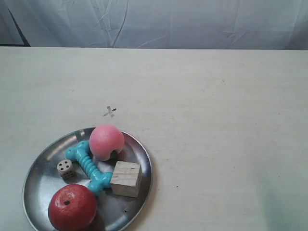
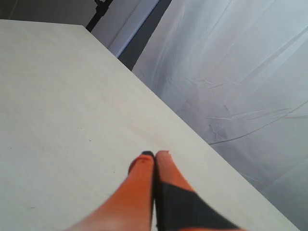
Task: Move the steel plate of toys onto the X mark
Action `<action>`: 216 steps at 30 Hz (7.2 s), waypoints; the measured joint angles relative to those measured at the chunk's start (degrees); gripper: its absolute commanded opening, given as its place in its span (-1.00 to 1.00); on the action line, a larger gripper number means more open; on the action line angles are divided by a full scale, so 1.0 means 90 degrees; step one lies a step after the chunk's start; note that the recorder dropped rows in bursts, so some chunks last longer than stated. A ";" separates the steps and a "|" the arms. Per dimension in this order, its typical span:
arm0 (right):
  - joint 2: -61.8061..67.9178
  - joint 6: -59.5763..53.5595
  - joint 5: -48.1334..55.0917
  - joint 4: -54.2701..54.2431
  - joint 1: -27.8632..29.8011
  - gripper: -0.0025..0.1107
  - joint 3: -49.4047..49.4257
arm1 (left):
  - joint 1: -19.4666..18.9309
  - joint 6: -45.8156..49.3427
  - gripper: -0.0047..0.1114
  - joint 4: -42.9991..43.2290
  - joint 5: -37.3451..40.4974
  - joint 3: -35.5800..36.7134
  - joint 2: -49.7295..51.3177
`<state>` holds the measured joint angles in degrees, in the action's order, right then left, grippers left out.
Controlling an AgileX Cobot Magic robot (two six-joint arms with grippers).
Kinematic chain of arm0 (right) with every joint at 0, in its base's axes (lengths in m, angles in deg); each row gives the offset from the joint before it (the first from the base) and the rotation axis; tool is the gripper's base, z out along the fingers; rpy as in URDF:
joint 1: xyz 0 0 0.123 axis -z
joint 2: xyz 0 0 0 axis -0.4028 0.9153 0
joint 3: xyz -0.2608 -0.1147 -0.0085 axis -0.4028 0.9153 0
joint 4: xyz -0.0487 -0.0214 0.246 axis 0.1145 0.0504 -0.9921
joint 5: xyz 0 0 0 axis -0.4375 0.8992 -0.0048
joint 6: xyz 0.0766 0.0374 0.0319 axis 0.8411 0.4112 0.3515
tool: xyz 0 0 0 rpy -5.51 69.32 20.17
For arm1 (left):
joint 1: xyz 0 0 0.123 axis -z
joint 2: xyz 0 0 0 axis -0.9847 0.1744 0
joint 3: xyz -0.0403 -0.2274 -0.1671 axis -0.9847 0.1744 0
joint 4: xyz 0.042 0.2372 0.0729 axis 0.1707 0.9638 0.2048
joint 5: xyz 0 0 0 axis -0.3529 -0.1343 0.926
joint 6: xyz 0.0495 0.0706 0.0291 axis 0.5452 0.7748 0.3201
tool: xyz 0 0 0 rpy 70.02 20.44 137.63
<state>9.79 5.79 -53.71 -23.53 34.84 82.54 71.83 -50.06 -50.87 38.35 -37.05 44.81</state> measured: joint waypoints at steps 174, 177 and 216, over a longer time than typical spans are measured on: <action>1.2748 -0.4160 0.1418 -0.4326 -0.3858 -0.97 -0.6287 | -0.0285 0.9741 -0.92 -0.7428 0.3308 -0.3675 1.0460; 1.2748 -0.3149 0.1441 -0.3339 -0.3858 -0.97 -0.6845 | -0.0285 0.9673 -0.92 -0.7428 0.3415 -0.4209 1.0480; 1.4380 -0.1062 0.3215 -0.0772 -0.3130 -0.54 -0.9992 | 0.0402 0.9652 -0.23 -0.7268 0.3155 -0.7488 1.2957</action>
<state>139.21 -3.77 -24.77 -30.48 6.67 -7.38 75.44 36.81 -116.28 66.74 -104.45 161.43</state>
